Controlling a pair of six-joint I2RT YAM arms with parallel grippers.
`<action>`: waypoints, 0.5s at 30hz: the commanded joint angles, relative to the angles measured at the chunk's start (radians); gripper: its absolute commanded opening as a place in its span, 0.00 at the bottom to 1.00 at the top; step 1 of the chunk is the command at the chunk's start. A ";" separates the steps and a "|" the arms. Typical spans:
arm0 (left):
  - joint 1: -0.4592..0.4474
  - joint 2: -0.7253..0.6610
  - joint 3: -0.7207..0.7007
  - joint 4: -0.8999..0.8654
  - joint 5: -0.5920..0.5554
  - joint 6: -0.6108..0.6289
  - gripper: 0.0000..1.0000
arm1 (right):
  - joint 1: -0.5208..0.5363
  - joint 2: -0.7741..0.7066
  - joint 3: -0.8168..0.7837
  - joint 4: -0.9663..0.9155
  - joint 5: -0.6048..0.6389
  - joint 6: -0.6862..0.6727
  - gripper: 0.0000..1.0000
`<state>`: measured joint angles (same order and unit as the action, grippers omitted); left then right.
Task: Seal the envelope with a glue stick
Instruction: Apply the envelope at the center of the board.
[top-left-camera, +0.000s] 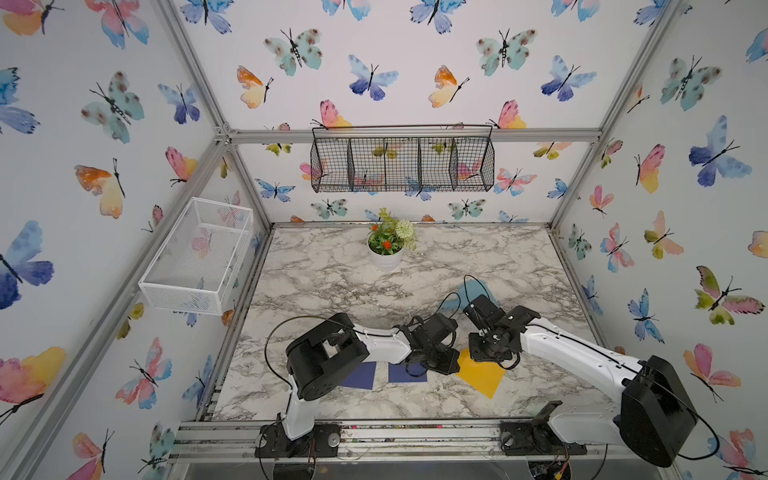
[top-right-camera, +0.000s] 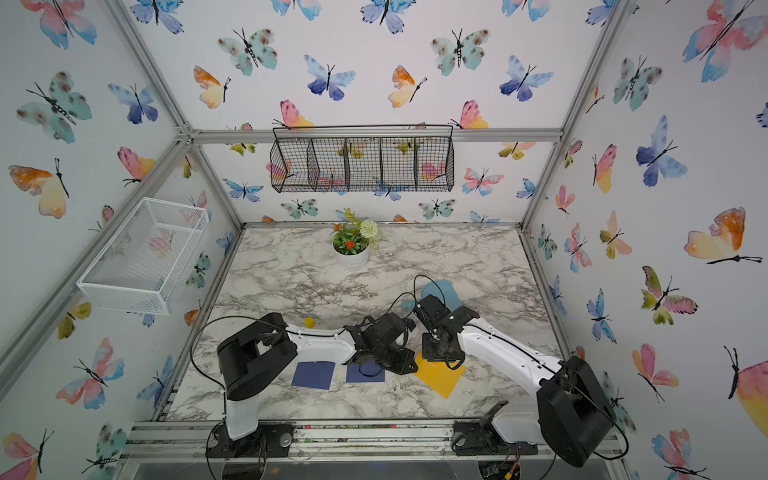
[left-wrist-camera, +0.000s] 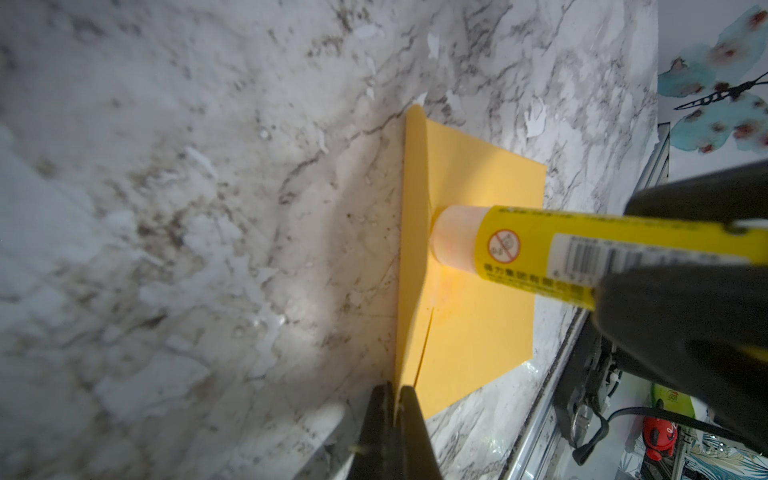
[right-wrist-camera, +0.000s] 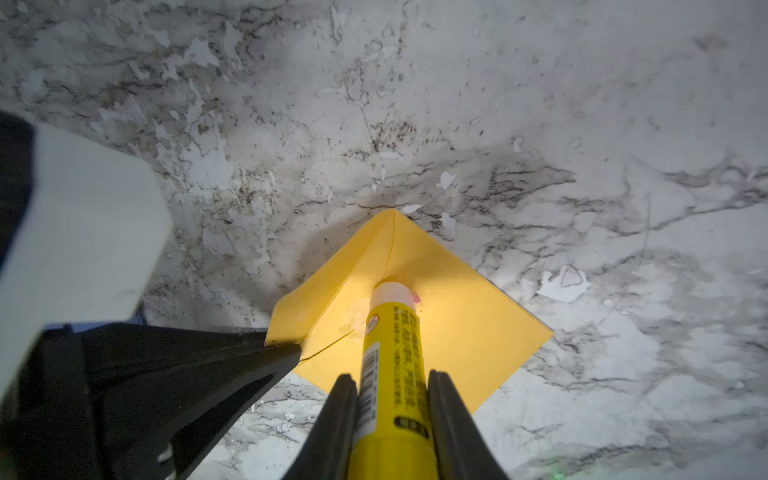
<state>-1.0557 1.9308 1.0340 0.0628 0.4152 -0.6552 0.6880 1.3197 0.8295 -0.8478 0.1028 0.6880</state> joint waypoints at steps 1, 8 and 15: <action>0.000 -0.027 -0.012 -0.077 -0.032 0.007 0.00 | -0.006 0.032 -0.033 -0.092 0.057 0.008 0.02; 0.000 -0.025 -0.009 -0.080 -0.032 0.009 0.00 | -0.007 0.053 -0.039 -0.068 -0.070 -0.035 0.02; -0.001 -0.020 -0.008 -0.076 -0.030 0.009 0.00 | -0.013 0.068 -0.055 -0.010 -0.160 -0.063 0.02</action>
<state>-1.0557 1.9293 1.0340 0.0612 0.4084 -0.6552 0.6743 1.3300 0.8307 -0.8307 0.0284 0.6460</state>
